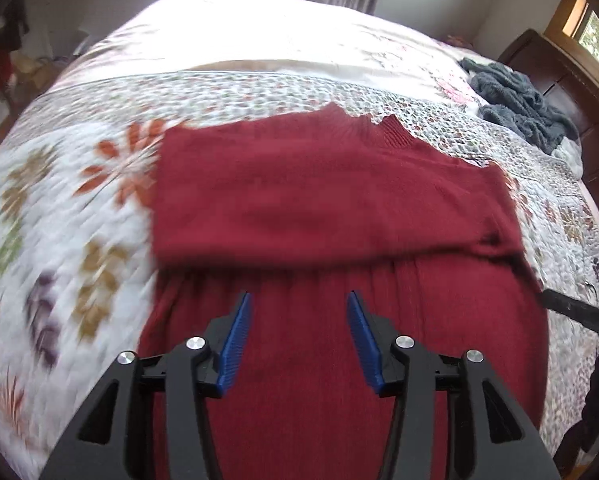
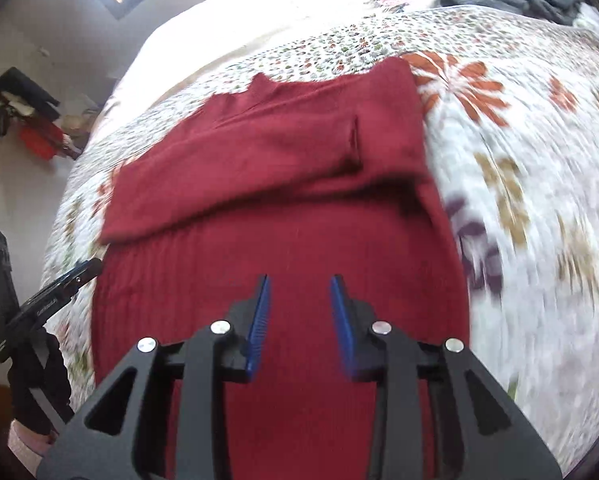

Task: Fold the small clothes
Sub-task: 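Release the sleeve and lift both tools away from the sweater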

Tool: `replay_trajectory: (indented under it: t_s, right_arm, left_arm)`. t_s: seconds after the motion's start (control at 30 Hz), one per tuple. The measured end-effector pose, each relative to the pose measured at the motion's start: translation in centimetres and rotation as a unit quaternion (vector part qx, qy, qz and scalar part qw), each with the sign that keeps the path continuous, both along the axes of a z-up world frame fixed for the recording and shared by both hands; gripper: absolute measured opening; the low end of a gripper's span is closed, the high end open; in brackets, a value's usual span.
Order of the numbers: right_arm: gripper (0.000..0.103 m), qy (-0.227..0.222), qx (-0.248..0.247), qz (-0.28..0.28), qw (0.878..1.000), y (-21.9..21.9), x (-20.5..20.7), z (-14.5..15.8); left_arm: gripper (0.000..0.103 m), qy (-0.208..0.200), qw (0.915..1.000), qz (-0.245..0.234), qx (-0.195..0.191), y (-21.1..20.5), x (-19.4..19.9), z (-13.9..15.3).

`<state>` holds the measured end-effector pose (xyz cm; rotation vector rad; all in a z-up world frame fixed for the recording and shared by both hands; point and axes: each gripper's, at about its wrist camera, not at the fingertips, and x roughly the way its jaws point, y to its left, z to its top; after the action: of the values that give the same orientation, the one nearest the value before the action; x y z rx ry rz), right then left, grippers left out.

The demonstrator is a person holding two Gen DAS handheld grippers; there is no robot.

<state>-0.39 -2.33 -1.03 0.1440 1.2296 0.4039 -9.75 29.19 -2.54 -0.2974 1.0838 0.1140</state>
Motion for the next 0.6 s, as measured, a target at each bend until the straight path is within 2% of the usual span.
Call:
replay_trajectory:
  t_s: [0.17, 0.23, 0.33, 0.37, 0.43, 0.53, 0.6]
  right_arm:
    - [0.038, -0.037, 0.006, -0.008, 0.999, -2.7, -11.0, 3.5]
    - [0.038, -0.04, 0.023, -0.015, 0.999, -4.3, -15.3, 5.4]
    - [0.04, -0.051, 0.045, -0.027, 0.997, -6.4, -19.9, 8.2]
    - [0.044, -0.057, 0.046, -0.031, 0.997, -6.9, -20.8, 8.9]
    - [0.047, -0.07, 0.046, -0.035, 0.996, -7.8, -22.6, 10.2]
    - [0.047, -0.09, 0.043, -0.041, 0.994, -8.8, -24.2, 11.1]
    - [0.051, -0.096, 0.042, -0.05, 0.993, -9.5, -25.0, 11.3]
  left_arm:
    - [0.054, 0.004, 0.9986, 0.052, 0.004, 0.2, -11.5, 3.0]
    - [0.057, 0.007, 0.9976, 0.069, -0.006, 0.4, -15.0, 3.9]
    - [0.06, 0.009, 0.9951, 0.097, -0.018, 0.7, -21.0, 5.5]
    - [0.06, 0.007, 0.9943, 0.105, -0.015, 0.9, -22.9, 6.0]
    - [0.061, 0.014, 0.9944, 0.104, -0.007, 1.0, -25.0, 6.5]
    - [0.061, 0.005, 0.9951, 0.099, 0.007, 1.1, -26.4, 7.2]
    - [0.062, 0.006, 0.9949, 0.1, 0.009, 1.3, -26.8, 7.2]
